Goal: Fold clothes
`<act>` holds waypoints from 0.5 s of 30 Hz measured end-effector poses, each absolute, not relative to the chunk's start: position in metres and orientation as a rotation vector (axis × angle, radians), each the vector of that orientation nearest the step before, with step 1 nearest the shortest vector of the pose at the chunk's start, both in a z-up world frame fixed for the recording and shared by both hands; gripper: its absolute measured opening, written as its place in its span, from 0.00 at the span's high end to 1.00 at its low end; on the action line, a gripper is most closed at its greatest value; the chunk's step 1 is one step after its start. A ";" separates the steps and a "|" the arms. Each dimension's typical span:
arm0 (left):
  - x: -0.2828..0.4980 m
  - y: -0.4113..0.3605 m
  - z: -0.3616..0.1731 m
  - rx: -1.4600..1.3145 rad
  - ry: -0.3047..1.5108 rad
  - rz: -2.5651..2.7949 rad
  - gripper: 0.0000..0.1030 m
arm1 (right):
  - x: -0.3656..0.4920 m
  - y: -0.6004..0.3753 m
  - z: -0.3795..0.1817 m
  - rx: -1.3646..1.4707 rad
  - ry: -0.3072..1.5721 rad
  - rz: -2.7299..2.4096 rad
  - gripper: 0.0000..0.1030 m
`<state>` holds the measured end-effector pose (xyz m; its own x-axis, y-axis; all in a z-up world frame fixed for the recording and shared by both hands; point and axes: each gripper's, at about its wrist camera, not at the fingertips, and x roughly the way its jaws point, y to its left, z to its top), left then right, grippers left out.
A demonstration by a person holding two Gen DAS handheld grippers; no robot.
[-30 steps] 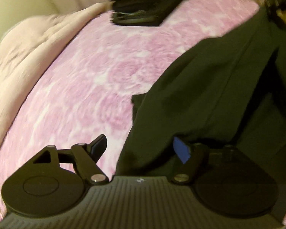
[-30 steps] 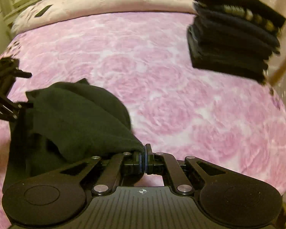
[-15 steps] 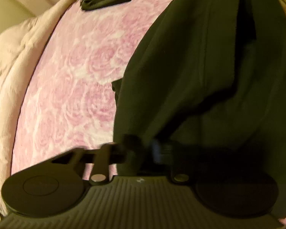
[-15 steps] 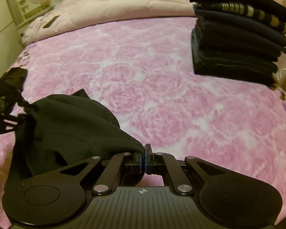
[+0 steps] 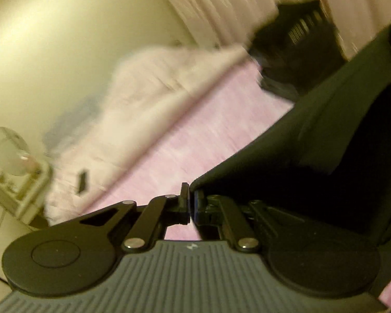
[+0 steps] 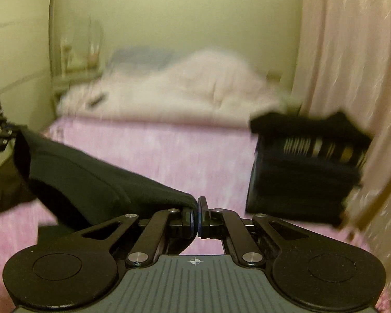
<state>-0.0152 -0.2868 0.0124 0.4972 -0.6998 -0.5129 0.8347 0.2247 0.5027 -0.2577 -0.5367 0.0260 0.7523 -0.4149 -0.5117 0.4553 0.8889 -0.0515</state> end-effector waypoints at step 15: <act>-0.065 -0.101 0.239 0.546 -0.240 -1.021 0.98 | -0.350 -0.341 0.217 -0.224 0.076 -0.629 0.99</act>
